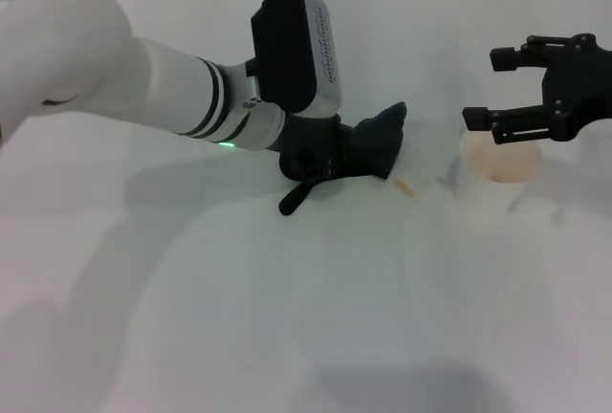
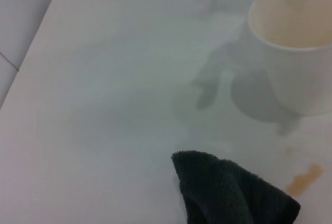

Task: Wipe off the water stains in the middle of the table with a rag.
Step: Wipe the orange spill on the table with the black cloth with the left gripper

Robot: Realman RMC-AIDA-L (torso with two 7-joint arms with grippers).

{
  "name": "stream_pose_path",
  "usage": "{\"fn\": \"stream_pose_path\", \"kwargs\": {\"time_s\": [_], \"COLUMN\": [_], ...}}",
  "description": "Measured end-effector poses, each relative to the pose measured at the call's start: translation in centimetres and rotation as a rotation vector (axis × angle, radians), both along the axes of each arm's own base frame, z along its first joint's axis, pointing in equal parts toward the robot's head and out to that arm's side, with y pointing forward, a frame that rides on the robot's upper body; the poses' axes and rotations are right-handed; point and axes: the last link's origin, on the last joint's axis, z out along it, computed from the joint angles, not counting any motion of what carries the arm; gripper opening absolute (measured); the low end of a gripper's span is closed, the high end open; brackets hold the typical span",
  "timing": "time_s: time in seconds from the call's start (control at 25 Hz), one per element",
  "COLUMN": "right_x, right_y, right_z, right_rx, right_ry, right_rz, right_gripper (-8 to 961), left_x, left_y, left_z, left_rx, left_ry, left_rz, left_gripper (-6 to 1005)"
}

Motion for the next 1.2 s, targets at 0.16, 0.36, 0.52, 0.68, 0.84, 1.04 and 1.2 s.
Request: {"fn": "stream_pose_path", "kwargs": {"time_s": [0.16, 0.36, 0.52, 0.68, 0.84, 1.04, 1.2], "right_x": [-0.1, -0.2, -0.4, -0.4, 0.0, 0.5, 1.0], "right_y": [-0.1, -0.1, 0.0, 0.0, 0.0, 0.0, -0.1], "right_z": [0.1, 0.1, 0.2, 0.2, 0.5, 0.8, 1.2], "right_rx": [-0.003, -0.004, -0.002, -0.001, 0.010, 0.020, 0.029], "right_ry": [0.001, 0.003, 0.004, 0.001, 0.000, 0.000, 0.000], "right_rz": [0.005, 0.010, 0.015, 0.015, 0.002, -0.015, -0.032], "right_gripper": [853, 853, 853, 853, 853, 853, 853], "left_x": [0.3, 0.5, 1.0, 1.3, 1.7, 1.9, 1.8], "left_y": [0.2, 0.7, 0.8, 0.4, -0.1, -0.5, -0.8], "left_z": [-0.1, 0.1, 0.0, -0.5, -1.1, -1.3, -1.6], "left_rx": [0.014, 0.045, 0.045, 0.027, 0.003, -0.014, -0.030], "left_ry": [0.002, -0.002, -0.004, -0.005, -0.005, -0.012, -0.008], "left_rz": [-0.013, -0.021, -0.029, -0.039, -0.050, -0.048, -0.046], "left_gripper": [81, 81, 81, 82, 82, 82, 82]}}
